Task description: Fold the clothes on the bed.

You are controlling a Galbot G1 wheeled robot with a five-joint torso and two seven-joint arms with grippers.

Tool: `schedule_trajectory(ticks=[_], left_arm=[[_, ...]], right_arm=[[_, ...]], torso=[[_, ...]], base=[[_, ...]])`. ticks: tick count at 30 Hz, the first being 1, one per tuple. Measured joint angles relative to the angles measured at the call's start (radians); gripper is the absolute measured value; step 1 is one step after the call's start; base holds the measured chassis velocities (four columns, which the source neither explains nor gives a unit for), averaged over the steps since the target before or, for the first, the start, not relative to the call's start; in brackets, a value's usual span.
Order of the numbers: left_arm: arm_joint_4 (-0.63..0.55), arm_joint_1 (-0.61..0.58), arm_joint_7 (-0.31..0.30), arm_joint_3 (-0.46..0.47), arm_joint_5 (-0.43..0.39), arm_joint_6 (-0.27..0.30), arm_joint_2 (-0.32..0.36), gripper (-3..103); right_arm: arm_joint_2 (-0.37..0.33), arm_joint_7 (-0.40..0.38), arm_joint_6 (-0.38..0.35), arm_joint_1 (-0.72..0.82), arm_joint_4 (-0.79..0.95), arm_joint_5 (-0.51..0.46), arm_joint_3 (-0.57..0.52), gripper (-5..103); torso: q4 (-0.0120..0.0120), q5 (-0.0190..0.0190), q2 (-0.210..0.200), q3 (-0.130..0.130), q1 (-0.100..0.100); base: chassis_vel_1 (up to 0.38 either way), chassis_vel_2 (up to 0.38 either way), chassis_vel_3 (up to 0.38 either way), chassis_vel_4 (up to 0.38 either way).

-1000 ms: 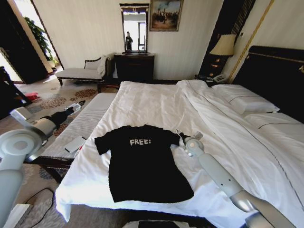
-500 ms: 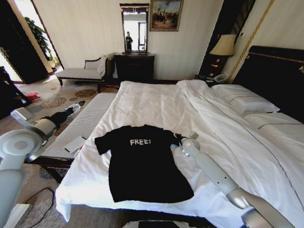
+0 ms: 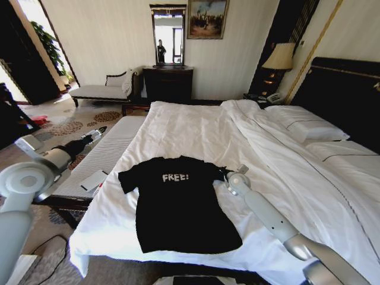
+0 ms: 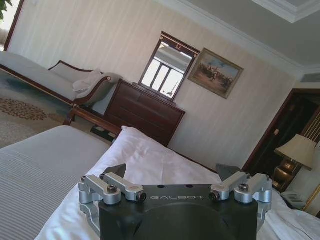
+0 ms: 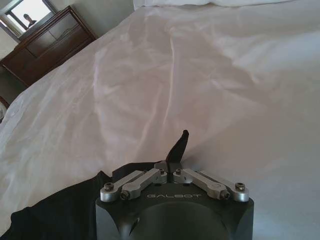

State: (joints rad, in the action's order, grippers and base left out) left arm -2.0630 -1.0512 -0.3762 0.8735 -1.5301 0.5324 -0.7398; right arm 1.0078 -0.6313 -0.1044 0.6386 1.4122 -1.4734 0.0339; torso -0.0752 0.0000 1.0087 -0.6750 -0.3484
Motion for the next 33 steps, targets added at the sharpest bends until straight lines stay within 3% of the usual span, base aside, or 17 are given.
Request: schedule_trajectory(ticks=[9, 15, 22, 26, 33], left_arm=[[0.001, 0.0, 0.001, 0.003, 0.0, -0.002, -0.002, 100], [0.0, -0.004, 0.001, 0.008, 0.001, -0.002, -0.004, 100], [-0.003, -0.014, 0.001, 0.013, 0.004, -0.003, -0.006, 100], [-0.003, -0.027, 0.001, 0.023, 0.007, -0.003, -0.003, 100], [-0.001, -0.042, 0.002, 0.041, 0.007, -0.003, 0.006, 100]], right_arm=[[-0.001, 0.114, 0.139, 0.008, 0.064, 0.077, 0.014, 0], [-0.001, 0.126, 0.175, 0.023, 0.126, 0.118, 0.021, 0], [0.004, 0.193, 0.201, 0.05, 0.134, 0.208, 0.096, 0], [0.046, 0.245, 0.217, 0.036, 0.12, 0.228, 0.17, 0], [0.135, 0.248, 0.218, 0.016, 0.068, 0.26, 0.238, 0]], torso=[[0.0, -0.0001, 0.0, 0.0, 0.0], [0.0001, -0.0002, 0.0, 0.0, 0.0], [-0.0001, 0.0, 0.0, 0.0, 0.0], [0.0001, -0.0002, 0.0, 0.0, 0.0], [0.0002, -0.0002, 0.0, 0.0, 0.0]], base=[[0.0, 0.0, 0.0, 0.0], [0.0, 0.0, 0.0, 0.0], [0.0, 0.0, 0.0, 0.0], [0.0, 0.0, 0.0, 0.0], [0.0, 0.0, 0.0, 0.0]])
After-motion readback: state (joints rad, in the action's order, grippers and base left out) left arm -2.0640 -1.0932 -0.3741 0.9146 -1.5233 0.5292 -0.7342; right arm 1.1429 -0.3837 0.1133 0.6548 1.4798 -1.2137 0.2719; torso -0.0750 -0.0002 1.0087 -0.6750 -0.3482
